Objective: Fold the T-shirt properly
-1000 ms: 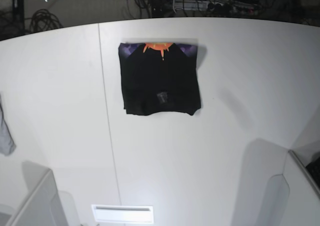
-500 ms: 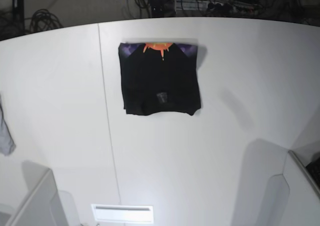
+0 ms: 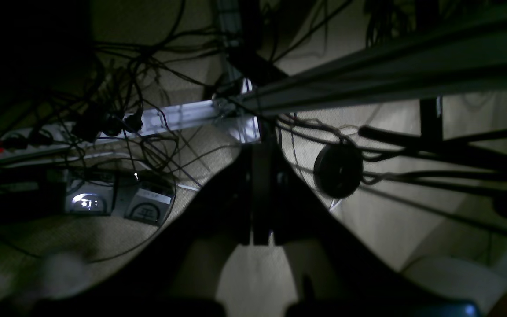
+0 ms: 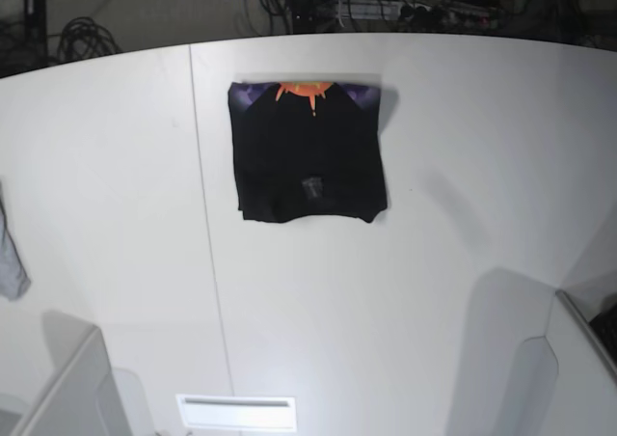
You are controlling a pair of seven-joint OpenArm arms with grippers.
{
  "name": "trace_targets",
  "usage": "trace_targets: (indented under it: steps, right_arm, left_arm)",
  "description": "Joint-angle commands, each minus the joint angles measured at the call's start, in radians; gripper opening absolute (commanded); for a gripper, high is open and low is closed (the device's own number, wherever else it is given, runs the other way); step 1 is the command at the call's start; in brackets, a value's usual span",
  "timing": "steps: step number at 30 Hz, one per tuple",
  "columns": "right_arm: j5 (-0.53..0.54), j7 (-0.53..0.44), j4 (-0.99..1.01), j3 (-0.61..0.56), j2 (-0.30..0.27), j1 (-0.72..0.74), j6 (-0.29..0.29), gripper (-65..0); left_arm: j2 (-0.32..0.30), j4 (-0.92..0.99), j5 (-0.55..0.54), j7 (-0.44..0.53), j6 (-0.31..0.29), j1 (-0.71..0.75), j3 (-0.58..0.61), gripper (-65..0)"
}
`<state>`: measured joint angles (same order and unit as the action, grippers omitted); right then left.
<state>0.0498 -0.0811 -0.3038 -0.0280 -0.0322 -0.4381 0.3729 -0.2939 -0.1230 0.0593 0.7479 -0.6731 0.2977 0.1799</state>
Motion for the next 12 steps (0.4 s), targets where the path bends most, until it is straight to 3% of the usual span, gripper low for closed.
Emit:
trace_targets:
  steps: [1, 3, 5, 8, 12]
  right_arm:
    - [0.003, -0.058, 0.093, 0.003, -0.005, 0.032, 0.007, -65.0]
    - [0.003, -0.211, 0.236, 0.003, -0.005, 0.088, 0.007, -65.0]
    - [0.003, -0.294, 0.259, 0.003, -0.005, 0.095, 0.007, -65.0]
    - [0.003, -0.309, 0.243, 0.003, -0.008, 0.092, 0.007, -65.0]
    - [0.003, -0.311, 0.229, 0.004, -0.008, 0.094, 0.007, -65.0]
  left_arm:
    - [-0.008, 0.016, 0.007, -0.038, -0.006, -0.009, 0.022, -65.0]
    - [-0.005, 0.026, 0.006, -0.141, -0.006, -0.042, 0.063, -65.0]
    - [0.005, 0.021, 0.001, -0.205, -0.006, -0.059, 0.091, -65.0]
    - [0.012, 0.021, 0.0, -0.207, 0.002, -0.074, 0.094, -65.0]
    - [0.014, 0.021, -0.002, -0.207, 0.095, -0.081, 0.091, -65.0]
